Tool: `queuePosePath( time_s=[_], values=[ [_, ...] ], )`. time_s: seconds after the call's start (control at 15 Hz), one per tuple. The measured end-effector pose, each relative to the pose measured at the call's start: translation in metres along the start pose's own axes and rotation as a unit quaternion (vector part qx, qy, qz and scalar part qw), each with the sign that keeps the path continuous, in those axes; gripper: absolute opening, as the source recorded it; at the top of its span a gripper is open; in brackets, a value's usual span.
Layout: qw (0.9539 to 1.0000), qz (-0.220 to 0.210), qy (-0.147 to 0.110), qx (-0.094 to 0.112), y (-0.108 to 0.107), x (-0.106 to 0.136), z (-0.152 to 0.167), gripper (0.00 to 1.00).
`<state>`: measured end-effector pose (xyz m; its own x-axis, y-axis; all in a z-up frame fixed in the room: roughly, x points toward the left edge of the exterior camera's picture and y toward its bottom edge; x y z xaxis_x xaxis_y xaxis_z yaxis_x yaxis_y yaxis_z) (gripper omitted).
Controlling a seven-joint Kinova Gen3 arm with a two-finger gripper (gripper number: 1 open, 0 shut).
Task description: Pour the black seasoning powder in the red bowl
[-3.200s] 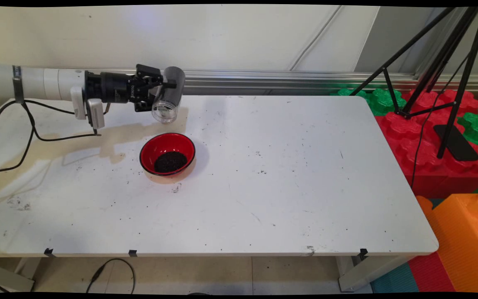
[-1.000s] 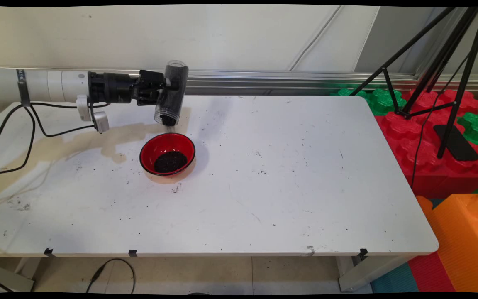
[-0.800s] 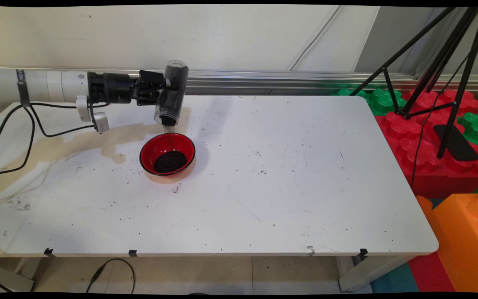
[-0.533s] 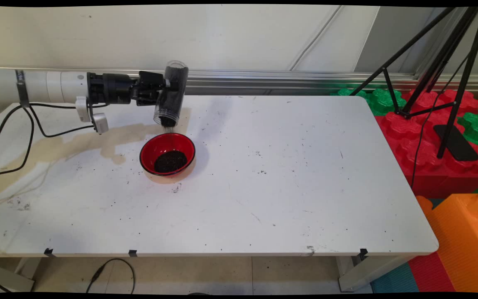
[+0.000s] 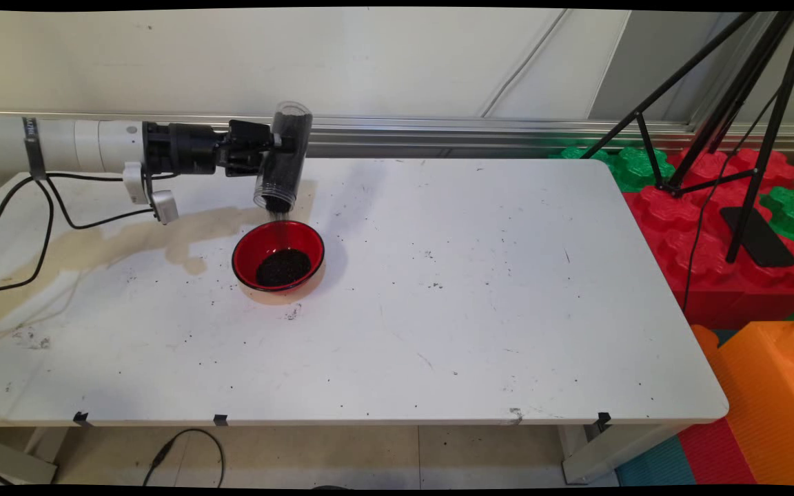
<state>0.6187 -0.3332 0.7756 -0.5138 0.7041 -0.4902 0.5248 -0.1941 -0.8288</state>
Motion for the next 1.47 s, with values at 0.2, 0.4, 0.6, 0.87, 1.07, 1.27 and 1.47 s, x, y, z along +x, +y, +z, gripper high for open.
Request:
queuePosePath(
  time_s=[0.2,0.4,0.6,0.87,1.07,1.27,1.47],
  values=[
    [1.0000,0.002,0.001,0.001,-0.0002,0.0009,-0.0010,0.00],
    [1.0000,0.004,0.001,0.001,-0.0002,0.0018,-0.0021,0.00],
    [1.0000,0.006,0.002,0.001,-0.0002,0.0026,-0.0028,0.00],
    [1.0000,0.008,0.002,0.002,-0.0001,0.0036,-0.0041,0.00],
    [1.0000,0.008,0.003,0.002,0.0000,0.0044,-0.0048,0.00],
    [1.0000,0.009,0.003,0.002,-0.0001,0.0050,-0.0050,0.00],
    [0.9999,0.010,0.003,0.002,-0.0005,0.0057,-0.0050,0.00]
  ],
)
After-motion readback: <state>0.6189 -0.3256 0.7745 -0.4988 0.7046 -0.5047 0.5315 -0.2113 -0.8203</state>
